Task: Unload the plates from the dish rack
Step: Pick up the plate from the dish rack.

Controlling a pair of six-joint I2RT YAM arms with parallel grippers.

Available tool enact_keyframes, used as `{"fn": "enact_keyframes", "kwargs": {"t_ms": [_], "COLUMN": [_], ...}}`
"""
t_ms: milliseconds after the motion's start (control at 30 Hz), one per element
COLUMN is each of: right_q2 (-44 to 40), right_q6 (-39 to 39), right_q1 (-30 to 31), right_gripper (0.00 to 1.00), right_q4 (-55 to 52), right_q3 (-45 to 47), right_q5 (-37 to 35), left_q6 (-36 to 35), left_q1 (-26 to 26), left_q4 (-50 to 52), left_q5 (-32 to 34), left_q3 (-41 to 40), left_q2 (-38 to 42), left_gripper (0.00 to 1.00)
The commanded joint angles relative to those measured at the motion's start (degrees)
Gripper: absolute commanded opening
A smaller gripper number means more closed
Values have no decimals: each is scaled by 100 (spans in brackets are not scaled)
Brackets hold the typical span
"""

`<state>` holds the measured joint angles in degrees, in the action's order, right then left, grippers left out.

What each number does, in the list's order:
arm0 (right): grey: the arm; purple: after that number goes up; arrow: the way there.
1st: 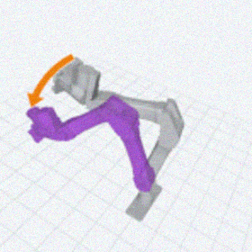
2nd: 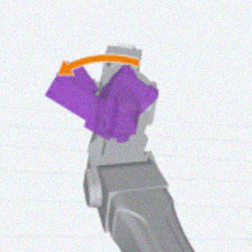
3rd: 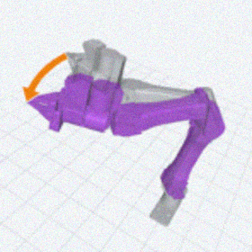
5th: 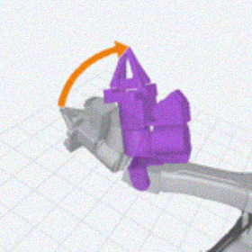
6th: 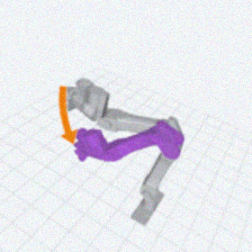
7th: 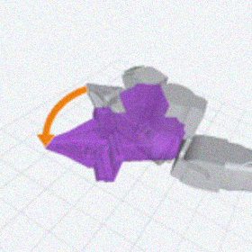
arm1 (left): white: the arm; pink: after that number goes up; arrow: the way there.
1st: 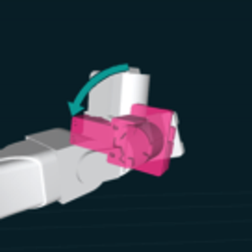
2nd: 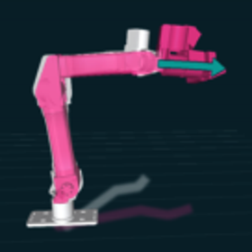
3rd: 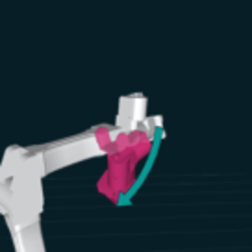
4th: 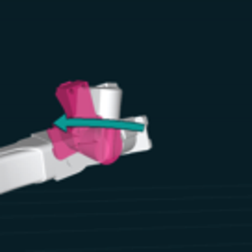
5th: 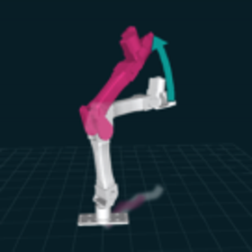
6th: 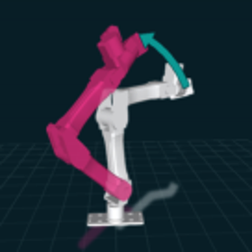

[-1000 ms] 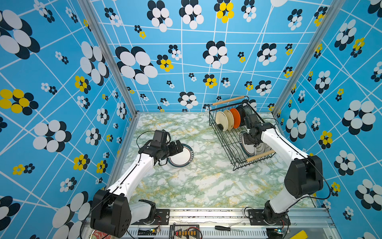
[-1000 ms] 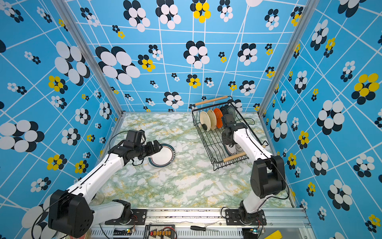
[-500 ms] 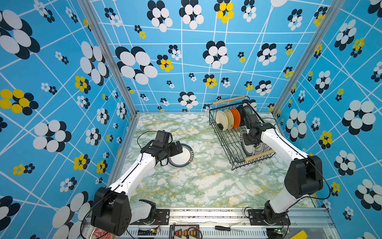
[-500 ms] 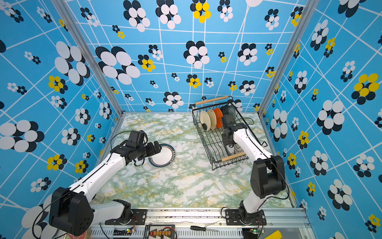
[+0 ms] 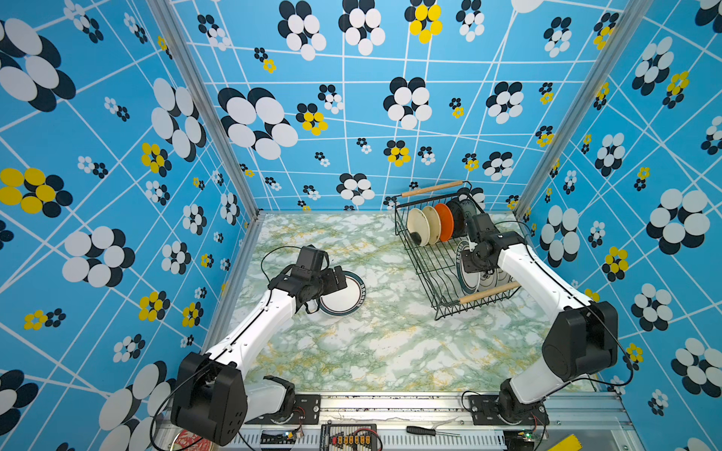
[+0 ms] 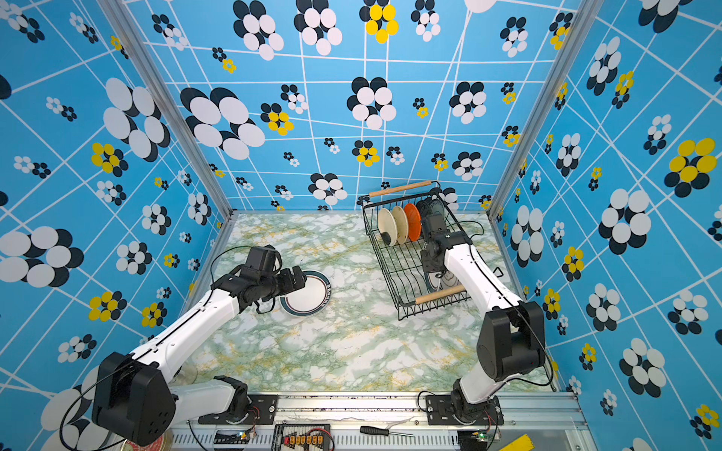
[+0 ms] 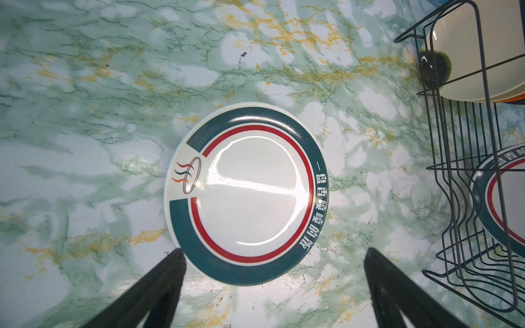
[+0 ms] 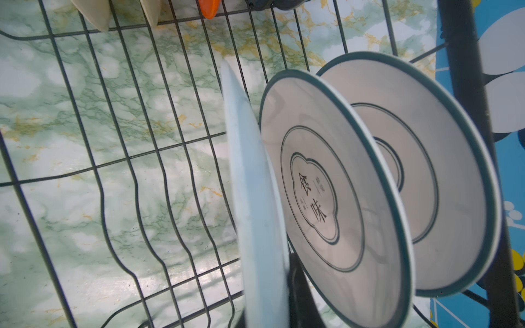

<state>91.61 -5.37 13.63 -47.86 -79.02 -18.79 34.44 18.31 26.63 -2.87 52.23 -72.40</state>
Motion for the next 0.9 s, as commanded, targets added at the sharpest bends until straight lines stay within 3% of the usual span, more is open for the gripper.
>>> {"fn": "enact_keyframes", "kwargs": {"t_ms": [0, 267, 467, 667, 867], "right_q2": [-340, -963, -1873, -2352, -2392], "right_q6": [-134, -163, -485, -1654, -3417], "right_q1": [-27, -27, -27, -26, -27], "right_gripper": [2, 2, 3, 3, 3], "right_q4": [-163, 102, 1313, 2455, 3844], "right_q3": [-316, -576, -114, 405, 1155], "right_q5": [-29, 74, 915, 1823, 3057], "left_q6": [-104, -350, -320, -227, -137], "left_q1": [34, 16, 33, 49, 145], "left_q4": [29, 302, -47, -367, -677], "left_q5": [249, -105, -762, -1244, -1550], "left_q3": [97, 436, 549, 741, 859], "left_q2": [182, 71, 9, -18, -48], "left_gripper": [99, 99, 99, 99, 99]}}
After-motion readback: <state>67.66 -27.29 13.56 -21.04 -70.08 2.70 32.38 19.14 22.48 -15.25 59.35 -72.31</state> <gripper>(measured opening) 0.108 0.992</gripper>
